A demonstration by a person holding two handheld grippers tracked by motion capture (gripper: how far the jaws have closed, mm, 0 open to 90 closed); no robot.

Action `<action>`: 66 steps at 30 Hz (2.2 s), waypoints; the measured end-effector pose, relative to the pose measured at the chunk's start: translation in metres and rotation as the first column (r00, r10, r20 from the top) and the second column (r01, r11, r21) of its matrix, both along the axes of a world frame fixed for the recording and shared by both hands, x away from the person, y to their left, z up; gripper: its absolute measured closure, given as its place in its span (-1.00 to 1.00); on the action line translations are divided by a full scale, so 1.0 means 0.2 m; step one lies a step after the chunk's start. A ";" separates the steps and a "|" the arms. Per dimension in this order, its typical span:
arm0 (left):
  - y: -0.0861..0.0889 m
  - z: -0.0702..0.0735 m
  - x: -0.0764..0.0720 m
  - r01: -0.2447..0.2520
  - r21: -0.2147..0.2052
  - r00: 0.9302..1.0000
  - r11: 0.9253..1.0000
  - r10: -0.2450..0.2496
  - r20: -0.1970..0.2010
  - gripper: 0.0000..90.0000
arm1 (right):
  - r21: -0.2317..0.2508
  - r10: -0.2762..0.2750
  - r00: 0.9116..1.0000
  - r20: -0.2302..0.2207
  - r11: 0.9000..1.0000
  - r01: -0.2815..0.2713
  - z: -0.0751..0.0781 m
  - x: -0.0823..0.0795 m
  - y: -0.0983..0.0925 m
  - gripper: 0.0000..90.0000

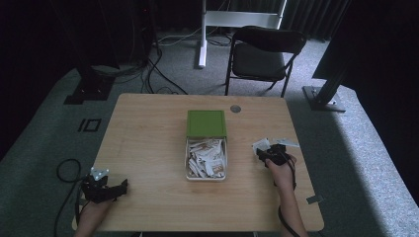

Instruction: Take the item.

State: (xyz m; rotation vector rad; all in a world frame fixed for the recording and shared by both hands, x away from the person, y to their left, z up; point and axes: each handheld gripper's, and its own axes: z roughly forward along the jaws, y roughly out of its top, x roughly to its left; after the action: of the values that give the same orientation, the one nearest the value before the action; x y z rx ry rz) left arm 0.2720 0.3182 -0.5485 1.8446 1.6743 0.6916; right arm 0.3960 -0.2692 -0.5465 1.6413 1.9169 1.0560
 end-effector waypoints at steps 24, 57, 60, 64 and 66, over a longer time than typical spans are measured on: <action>0.00 0.00 0.00 0.000 0.000 1.000 1.000 0.000 0.000 -0.94 | -0.043 0.037 0.999 0.031 0.998 -0.035 0.04 -0.18 -0.10 -0.67; 0.00 0.00 0.00 0.001 0.001 1.000 1.000 -0.001 -0.001 -0.94 | -0.112 0.113 0.993 0.035 0.988 -0.109 0.01 -0.51 -0.13 -0.67; 0.00 0.00 0.00 0.001 0.001 1.000 1.000 -0.001 0.000 -0.94 | -0.111 0.113 0.993 0.034 0.988 -0.109 0.00 -0.54 -0.14 -0.67; 0.00 0.00 0.00 0.001 0.002 1.000 1.000 -0.001 0.000 -0.94 | -0.124 0.086 0.996 0.032 0.989 -0.081 -0.01 -0.57 -0.15 -0.69; 0.00 0.00 0.00 0.001 0.002 1.000 1.000 -0.001 0.000 -0.94 | -0.121 0.069 0.997 0.035 0.991 -0.064 -0.02 -0.58 -0.15 -0.69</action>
State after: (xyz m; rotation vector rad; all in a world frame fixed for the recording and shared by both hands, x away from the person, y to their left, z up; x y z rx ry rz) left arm 0.2720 0.3183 -0.5485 1.8465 1.6735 0.6928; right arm 0.2795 -0.2997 -0.5498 1.4905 1.9815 0.9704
